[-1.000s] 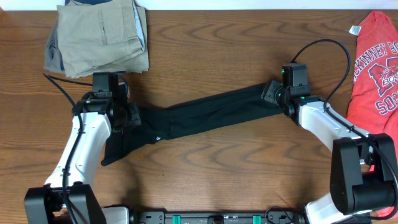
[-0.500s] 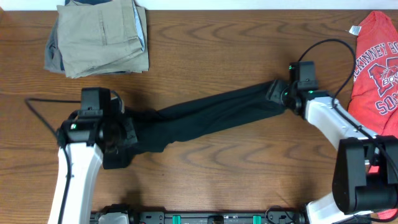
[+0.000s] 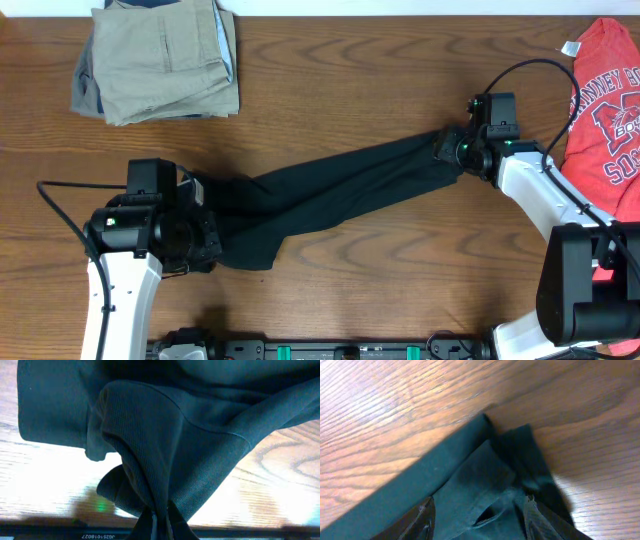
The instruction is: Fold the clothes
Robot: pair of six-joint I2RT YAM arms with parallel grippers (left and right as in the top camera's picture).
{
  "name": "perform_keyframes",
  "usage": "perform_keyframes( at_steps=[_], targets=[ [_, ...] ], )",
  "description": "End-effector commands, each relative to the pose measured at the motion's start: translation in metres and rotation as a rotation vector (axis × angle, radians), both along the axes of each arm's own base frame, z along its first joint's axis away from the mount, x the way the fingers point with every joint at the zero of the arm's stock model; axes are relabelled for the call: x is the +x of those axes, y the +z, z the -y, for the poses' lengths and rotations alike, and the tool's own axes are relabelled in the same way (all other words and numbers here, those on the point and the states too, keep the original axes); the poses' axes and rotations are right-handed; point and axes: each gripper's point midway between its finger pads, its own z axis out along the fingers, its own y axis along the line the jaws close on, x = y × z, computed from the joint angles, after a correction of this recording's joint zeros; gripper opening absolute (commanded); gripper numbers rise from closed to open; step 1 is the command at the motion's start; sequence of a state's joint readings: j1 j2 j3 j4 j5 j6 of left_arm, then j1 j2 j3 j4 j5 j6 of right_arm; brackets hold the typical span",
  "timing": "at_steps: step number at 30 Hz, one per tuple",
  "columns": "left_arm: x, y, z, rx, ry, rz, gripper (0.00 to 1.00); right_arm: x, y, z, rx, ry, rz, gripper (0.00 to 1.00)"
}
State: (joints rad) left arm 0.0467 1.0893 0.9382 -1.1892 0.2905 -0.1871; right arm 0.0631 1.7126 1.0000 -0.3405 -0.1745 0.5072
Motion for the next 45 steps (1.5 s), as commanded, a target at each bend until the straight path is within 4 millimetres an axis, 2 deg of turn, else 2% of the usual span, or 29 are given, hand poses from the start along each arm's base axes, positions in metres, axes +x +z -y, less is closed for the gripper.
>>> perform_keyframes(
  at_steps=[1, 8, 14, 21, 25, 29, 32, 35, 40, 42, 45],
  targets=[
    [0.002, 0.005, 0.002, -0.013, 0.011, 0.016, 0.06, 0.003, 0.014, -0.008, 0.038, 0.038, 0.032, 0.54],
    [0.006, 0.005, 0.001, -0.012, 0.011, 0.031, 0.06, 0.002, 0.01, -0.002, -0.019, 0.028, 0.023, 0.51],
    [0.0, 0.004, 0.002, -0.014, 0.011, 0.007, 0.06, 0.001, 0.0, 0.006, -0.091, 0.002, 0.006, 0.52],
    [-0.002, 0.004, 0.002, -0.014, 0.011, -0.002, 0.06, 0.016, 0.006, 0.004, -0.085, 0.001, 0.068, 0.53],
    [-0.001, 0.004, 0.002, -0.014, 0.011, -0.001, 0.06, 0.016, 0.005, 0.002, -0.084, 0.003, 0.068, 0.5],
    [-0.004, 0.004, 0.002, -0.015, 0.011, -0.012, 0.06, 0.014, -0.008, -0.002, -0.087, 0.017, 0.041, 0.5],
    [-0.005, 0.003, 0.002, -0.014, 0.008, -0.013, 0.06, 0.013, -0.022, -0.005, -0.09, 0.024, 0.014, 0.44],
    [-0.005, 0.003, 0.002, -0.014, 0.008, -0.013, 0.06, 0.016, -0.032, -0.007, -0.089, 0.027, 0.01, 0.44],
    [-0.004, 0.003, 0.002, -0.014, 0.008, -0.012, 0.06, 0.017, -0.037, -0.005, -0.096, 0.024, 0.005, 0.43],
    [-0.004, 0.004, 0.002, -0.014, 0.008, -0.01, 0.06, 0.018, -0.036, -0.005, -0.099, 0.022, 0.008, 0.37],
    [-0.003, 0.004, 0.002, -0.014, 0.007, -0.007, 0.06, 0.019, -0.036, -0.004, -0.102, 0.019, 0.012, 0.18]
  ],
)
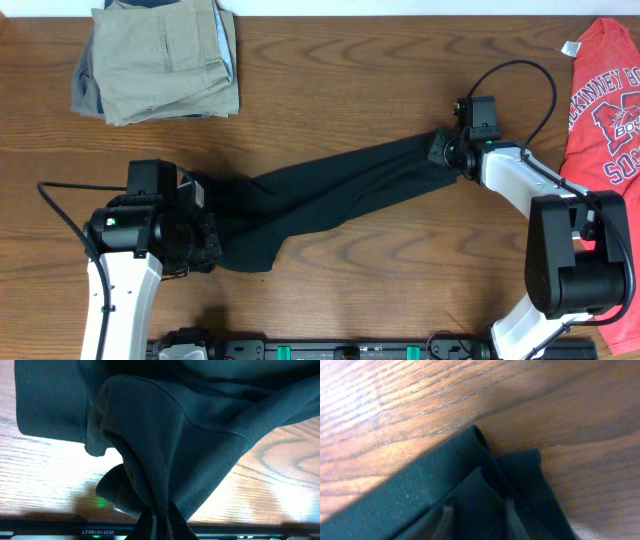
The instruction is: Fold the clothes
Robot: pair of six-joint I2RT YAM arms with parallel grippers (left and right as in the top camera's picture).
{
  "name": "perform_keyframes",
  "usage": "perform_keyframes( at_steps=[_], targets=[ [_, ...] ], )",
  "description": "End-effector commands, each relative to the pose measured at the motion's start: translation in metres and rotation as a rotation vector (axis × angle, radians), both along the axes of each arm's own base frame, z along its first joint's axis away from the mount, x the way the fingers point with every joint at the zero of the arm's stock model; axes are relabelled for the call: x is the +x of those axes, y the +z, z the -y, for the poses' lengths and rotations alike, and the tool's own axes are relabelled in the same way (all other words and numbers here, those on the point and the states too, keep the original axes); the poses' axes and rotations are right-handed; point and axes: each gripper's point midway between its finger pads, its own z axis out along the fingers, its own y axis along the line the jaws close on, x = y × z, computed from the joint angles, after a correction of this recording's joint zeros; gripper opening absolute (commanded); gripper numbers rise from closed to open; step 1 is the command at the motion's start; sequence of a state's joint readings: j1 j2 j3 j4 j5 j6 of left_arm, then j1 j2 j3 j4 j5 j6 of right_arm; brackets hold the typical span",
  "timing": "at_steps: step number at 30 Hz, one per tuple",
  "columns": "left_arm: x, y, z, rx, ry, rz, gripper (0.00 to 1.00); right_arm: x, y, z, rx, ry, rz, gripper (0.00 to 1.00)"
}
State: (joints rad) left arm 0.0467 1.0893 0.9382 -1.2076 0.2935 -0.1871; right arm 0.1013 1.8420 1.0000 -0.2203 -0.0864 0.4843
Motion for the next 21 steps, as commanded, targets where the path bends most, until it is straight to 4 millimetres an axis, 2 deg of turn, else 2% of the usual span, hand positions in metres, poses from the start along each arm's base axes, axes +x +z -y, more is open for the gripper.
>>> perform_keyframes(
  at_steps=[1, 5, 9, 12, 16, 21],
  targets=[
    [0.001, 0.004, 0.001, -0.01, 0.008, 0.011, 0.06, 0.005, 0.003, -0.002, -0.014, 0.004, 0.013, 0.13],
    [0.001, 0.004, 0.001, -0.01, 0.008, 0.011, 0.06, 0.008, 0.008, -0.001, -0.014, -0.001, 0.021, 0.02],
    [0.0, 0.004, 0.001, -0.01, 0.008, 0.006, 0.06, 0.007, 0.02, 0.003, -0.017, -0.01, 0.005, 0.01],
    [-0.003, 0.004, 0.002, -0.011, 0.008, -0.005, 0.06, 0.001, 0.037, 0.01, -0.028, -0.026, -0.013, 0.01],
    [-0.01, 0.003, 0.004, -0.025, 0.008, -0.036, 0.06, -0.013, 0.067, 0.022, -0.034, -0.055, -0.029, 0.01],
    [-0.022, 0.006, 0.016, -0.098, 0.002, -0.084, 0.06, -0.047, 0.097, 0.036, -0.032, -0.095, -0.07, 0.01]
  ],
)
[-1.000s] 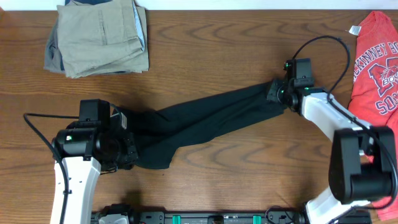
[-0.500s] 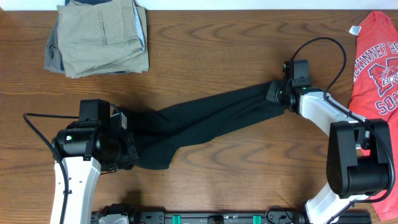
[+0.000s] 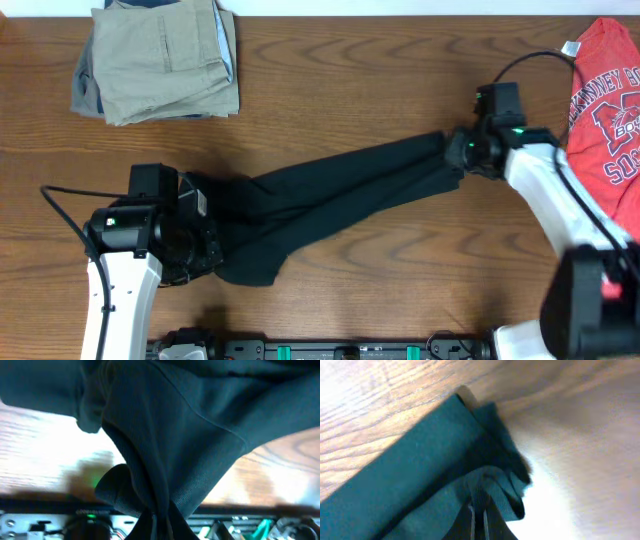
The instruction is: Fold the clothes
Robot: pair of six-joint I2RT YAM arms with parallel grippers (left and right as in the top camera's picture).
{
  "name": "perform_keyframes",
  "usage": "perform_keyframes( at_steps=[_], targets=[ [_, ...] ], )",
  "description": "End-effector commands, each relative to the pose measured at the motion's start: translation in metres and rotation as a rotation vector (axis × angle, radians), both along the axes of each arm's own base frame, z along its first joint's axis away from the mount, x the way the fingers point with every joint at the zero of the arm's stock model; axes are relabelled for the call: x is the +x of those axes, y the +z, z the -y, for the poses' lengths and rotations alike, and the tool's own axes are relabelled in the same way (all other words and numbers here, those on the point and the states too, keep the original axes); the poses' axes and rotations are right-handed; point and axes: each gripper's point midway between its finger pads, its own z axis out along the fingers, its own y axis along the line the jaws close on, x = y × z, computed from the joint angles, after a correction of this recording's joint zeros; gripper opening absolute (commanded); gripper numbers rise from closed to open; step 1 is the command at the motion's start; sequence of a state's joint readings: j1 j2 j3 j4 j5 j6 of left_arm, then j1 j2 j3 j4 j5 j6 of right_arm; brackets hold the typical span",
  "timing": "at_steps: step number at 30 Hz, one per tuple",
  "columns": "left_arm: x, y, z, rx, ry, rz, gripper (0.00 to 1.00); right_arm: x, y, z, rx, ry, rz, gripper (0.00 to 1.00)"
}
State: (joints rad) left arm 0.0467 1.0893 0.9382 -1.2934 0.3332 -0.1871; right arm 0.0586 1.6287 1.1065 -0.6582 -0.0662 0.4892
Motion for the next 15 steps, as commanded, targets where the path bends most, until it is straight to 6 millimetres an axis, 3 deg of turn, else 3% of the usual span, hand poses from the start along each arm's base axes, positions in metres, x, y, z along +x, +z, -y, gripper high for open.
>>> perform_keyframes(
  at_steps=[1, 15],
  targets=[
    [-0.005, 0.007, 0.011, -0.069, 0.007, -0.013, 0.06, -0.011, 0.032, 0.014, -0.012, -0.042, 0.029, 0.01],
    [-0.05, 0.017, 0.015, -0.084, 0.011, -0.114, 0.06, -0.106, 0.027, 0.015, -0.01, -0.083, -0.307, 0.01]
  ],
)
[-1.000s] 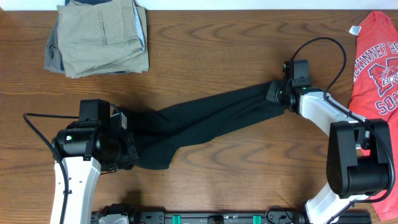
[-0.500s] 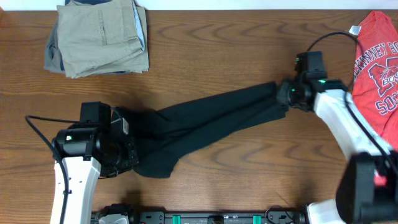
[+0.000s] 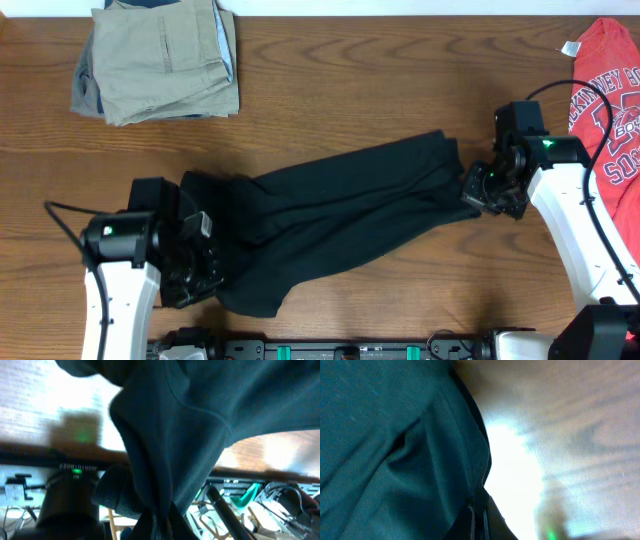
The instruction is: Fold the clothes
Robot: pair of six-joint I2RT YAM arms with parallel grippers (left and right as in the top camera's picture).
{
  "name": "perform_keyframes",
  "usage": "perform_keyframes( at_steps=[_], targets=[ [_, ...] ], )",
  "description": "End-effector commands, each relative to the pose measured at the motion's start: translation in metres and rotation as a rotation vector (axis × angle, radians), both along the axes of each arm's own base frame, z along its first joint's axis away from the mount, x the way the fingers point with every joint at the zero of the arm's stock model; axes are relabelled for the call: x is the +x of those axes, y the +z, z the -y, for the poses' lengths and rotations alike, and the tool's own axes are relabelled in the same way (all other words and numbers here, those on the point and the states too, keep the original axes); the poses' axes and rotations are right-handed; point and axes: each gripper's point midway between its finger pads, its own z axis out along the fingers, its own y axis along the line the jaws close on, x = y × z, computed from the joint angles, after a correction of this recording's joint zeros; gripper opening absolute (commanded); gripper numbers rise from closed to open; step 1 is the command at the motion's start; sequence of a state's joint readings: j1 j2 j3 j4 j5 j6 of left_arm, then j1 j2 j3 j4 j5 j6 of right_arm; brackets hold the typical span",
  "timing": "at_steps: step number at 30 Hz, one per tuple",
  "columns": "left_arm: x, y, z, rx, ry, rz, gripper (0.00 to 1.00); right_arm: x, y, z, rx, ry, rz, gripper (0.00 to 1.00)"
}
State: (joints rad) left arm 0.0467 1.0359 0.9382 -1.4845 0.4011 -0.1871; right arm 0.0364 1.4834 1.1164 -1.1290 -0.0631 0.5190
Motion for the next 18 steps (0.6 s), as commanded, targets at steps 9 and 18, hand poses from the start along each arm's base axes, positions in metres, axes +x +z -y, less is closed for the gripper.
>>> perform_keyframes(
  at_steps=[9, 18],
  targets=[
    [-0.032, 0.016, 0.003, -0.008, 0.032, 0.014, 0.06, -0.038, 0.012, 0.0, -0.009, -0.04, -0.071, 0.01],
    [-0.043, 0.019, 0.007, -0.027, 0.07, -0.025, 0.06, -0.06, 0.036, 0.003, -0.017, -0.05, 0.004, 0.01]
  ],
)
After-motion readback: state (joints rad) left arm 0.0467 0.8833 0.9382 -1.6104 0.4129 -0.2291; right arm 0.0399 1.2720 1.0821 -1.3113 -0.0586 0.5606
